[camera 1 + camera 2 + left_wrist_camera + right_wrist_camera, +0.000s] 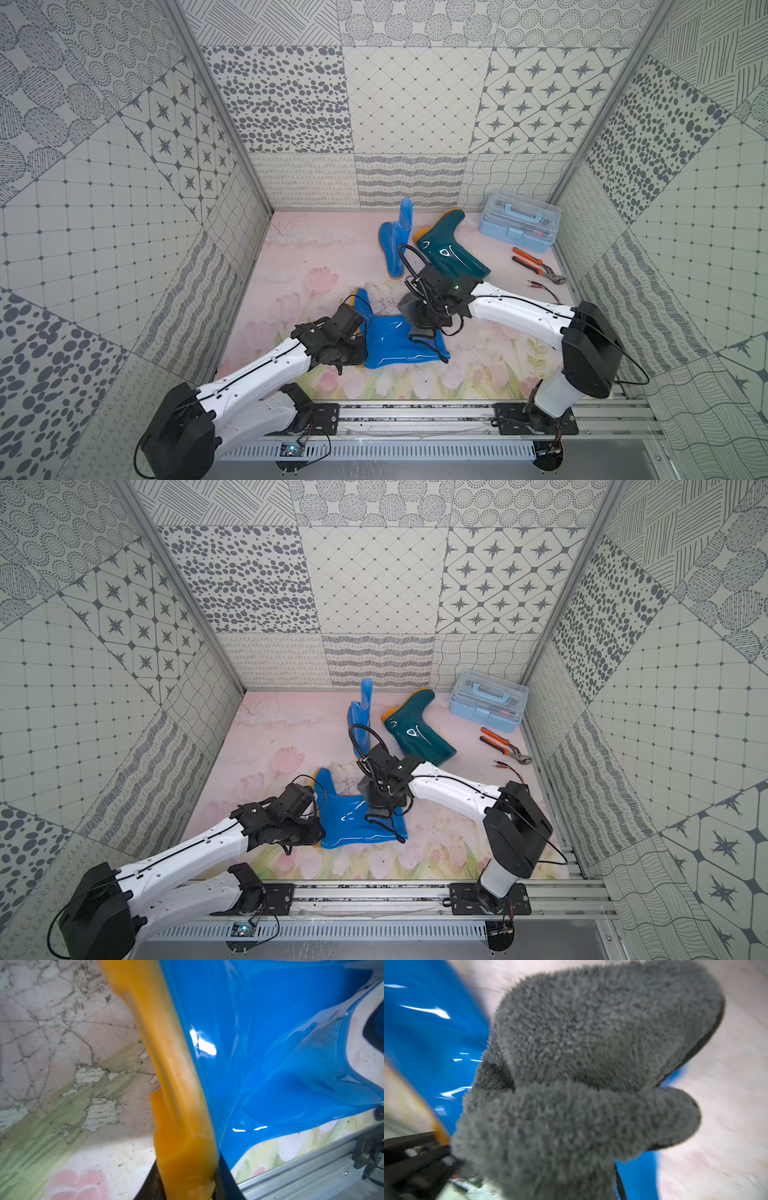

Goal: Wipe the rubber boots with a cloth
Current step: Wipe the dirt off the rubber boot.

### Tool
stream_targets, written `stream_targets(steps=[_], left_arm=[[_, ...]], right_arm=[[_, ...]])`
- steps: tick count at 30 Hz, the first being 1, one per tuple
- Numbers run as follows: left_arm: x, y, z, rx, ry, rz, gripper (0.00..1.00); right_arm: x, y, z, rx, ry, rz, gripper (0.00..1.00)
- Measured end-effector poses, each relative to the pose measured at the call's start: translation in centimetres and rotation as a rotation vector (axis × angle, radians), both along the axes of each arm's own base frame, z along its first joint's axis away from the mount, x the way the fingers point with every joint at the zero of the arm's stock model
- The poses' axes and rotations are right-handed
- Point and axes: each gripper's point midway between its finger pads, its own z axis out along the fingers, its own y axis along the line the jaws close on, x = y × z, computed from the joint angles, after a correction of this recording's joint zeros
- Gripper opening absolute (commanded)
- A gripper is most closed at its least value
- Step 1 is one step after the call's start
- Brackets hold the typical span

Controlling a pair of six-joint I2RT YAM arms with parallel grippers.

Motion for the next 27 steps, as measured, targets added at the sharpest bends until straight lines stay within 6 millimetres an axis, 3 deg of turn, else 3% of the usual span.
stream_targets(steps=[2,4,5,7,8,10,12,17,20,23,25,27], left_arm=[[-0.2,0.0,-0.1,0.013,-0.004,-0.006,0.00],[-0.2,0.1,-0.2,0.024,-0.006,-0.006,0.00],[-0.3,0.1,-0.2,0.029,-0.008,-0.005,0.00],[-0.3,0.2,-0.2,0.037,-0.009,-0.007,0.00],[-0.3,0.2,-0.3,0.043,-0.007,-0.008,0.00],[-0.3,0.2,-0.3,0.051,-0.003,-0.010,0.00],[-0.2,0.2,-0.3,0.054,-0.002,-0.010,0.00],[-0.2,0.3,-0.1,0.044,-0.024,-0.006,0.00],[-0.2,0.4,-0.1,0.032,-0.037,-0.005,0.00],[-0.3,0.4,-0.2,0.026,-0.043,-0.008,0.00],[-0.3,0.4,-0.2,0.027,-0.043,-0.010,0.00],[-0.3,0.4,-0.2,0.027,-0.045,-0.016,0.00]], right_arm=[[1.0,4.6,0.4,0.086,-0.014,0.051,0.00],[1.3,7.9,-0.4,0.118,-0.007,0.097,0.00],[1.2,9.2,-1.3,0.126,0.001,0.119,0.00],[0.7,9.9,-3.6,0.111,0.027,0.142,0.00],[0.3,9.7,-4.7,0.100,0.039,0.147,0.00],[0.6,9.3,-5.1,0.124,0.031,0.148,0.00],[0.9,7.0,-5.4,0.124,0.032,0.122,0.00],[0.8,-4.2,-7.8,0.017,0.081,-0.031,0.00],[0.6,-8.2,-7.1,-0.043,0.062,-0.086,0.00],[0.0,-8.2,-5.9,-0.088,0.029,-0.056,0.00],[-0.2,-6.1,-4.5,-0.098,-0.004,-0.003,0.00],[0.2,-2.2,-2.6,-0.060,-0.044,0.061,0.00]])
